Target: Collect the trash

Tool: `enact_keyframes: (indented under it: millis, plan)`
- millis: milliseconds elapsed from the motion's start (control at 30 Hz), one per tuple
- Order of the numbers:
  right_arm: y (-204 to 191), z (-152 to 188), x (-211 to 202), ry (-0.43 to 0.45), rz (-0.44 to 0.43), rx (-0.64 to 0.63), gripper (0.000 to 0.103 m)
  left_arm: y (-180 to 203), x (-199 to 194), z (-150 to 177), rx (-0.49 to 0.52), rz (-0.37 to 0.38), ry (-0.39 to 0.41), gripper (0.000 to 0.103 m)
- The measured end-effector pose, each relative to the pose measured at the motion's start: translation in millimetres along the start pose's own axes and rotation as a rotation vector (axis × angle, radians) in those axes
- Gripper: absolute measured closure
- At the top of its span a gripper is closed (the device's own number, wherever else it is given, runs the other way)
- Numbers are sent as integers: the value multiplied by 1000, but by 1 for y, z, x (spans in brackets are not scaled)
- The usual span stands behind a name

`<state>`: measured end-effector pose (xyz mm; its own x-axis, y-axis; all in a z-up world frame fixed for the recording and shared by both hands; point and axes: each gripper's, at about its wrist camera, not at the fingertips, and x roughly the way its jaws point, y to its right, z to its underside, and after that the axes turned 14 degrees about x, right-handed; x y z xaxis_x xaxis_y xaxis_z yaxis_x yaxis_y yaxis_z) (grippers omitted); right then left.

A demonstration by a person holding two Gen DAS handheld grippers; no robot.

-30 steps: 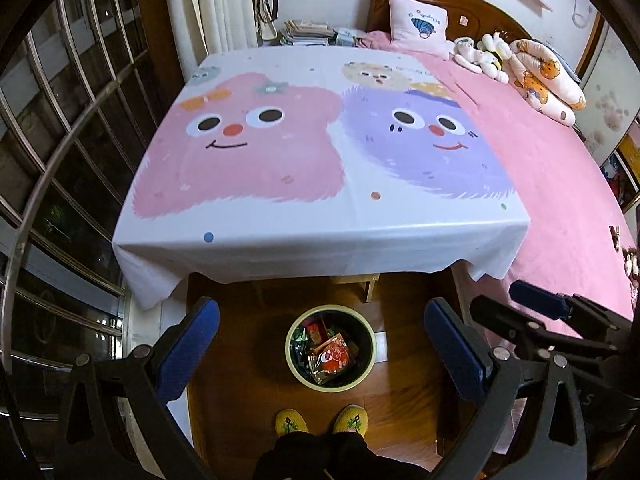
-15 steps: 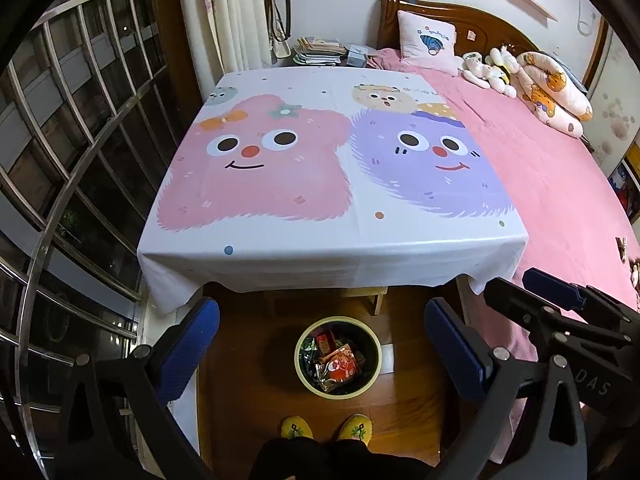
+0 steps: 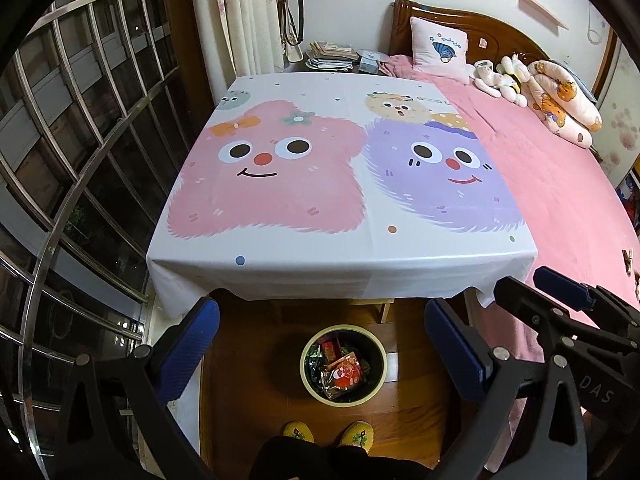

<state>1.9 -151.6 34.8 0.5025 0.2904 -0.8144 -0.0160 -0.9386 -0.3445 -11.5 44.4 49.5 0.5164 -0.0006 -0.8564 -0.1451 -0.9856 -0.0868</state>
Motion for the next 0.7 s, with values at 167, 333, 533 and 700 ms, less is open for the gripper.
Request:
enact_keyframes:
  millis: [167, 333, 533, 700]
  plan:
    - [3, -2, 4, -7, 6, 6, 41, 1, 5, -2, 3, 1, -11, 1]
    - [6, -4, 7, -10, 7, 13, 41, 3, 7, -4, 6, -2, -14, 1]
    - [9, -5, 8, -11, 8, 11, 41, 3, 8, -4, 9, -1, -17, 1]
    - [8, -5, 8, -10, 8, 11, 41, 3, 9, -5, 9, 0, -18, 1]
